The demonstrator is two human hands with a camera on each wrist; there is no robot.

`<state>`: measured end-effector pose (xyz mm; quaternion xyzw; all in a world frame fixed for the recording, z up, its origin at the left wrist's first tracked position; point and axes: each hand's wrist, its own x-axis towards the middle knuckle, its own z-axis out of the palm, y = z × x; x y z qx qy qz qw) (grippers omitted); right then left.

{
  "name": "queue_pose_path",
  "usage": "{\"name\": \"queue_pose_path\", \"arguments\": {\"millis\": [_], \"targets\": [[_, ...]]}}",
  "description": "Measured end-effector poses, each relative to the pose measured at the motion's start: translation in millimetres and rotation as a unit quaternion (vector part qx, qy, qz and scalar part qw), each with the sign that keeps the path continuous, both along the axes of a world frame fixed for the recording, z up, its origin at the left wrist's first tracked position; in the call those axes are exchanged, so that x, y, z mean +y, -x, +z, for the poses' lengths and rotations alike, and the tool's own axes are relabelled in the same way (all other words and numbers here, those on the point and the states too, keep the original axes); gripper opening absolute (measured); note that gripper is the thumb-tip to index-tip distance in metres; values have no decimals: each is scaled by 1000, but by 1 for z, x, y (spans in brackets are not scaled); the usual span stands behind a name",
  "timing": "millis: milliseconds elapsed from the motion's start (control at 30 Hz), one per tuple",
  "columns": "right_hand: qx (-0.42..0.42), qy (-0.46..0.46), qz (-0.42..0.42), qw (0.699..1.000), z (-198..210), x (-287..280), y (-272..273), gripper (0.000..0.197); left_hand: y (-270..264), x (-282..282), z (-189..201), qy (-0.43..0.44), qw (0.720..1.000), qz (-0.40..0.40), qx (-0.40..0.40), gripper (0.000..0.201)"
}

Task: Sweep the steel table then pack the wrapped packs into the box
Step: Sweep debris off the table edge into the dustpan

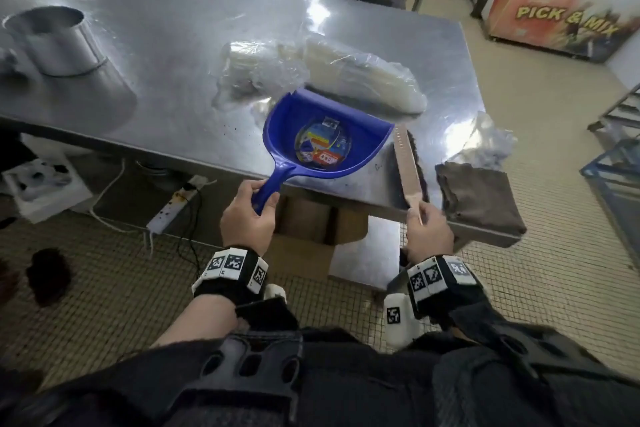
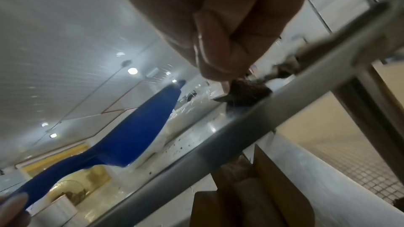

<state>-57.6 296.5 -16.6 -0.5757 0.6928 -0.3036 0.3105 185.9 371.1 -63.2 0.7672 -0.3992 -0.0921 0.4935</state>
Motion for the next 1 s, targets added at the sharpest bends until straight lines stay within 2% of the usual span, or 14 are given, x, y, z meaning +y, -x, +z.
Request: {"name": "queue_pose_path", "arguments": {"millis": [233, 467, 600, 667, 767, 900, 1000], "targets": [[-112, -22, 29, 993, -2, 15, -24, 29, 12, 69, -9, -3, 999, 39, 29, 20], [-90, 67, 14, 994, -21, 35, 4, 65, 23, 132, -24, -19, 995, 29, 89, 20], [-59, 84, 14, 995, -11, 53, 14, 41, 23, 163, -33, -44, 987, -37, 149, 16], [-53, 92, 18, 994, -12, 56, 19, 38, 15, 176, -35, -76, 981, -76, 164, 17], [-46, 89, 21, 995, -12, 55, 22, 39, 15, 181, -43, -139, 981, -85, 108, 16], [-49, 86, 11, 995, -17, 50, 29, 38, 32, 167, -63, -187, 981, -47, 30, 16], [-69, 24, -2, 997, -24, 47, 27, 34, 41, 149, -69, -163, 986, -11, 45, 16]]}}
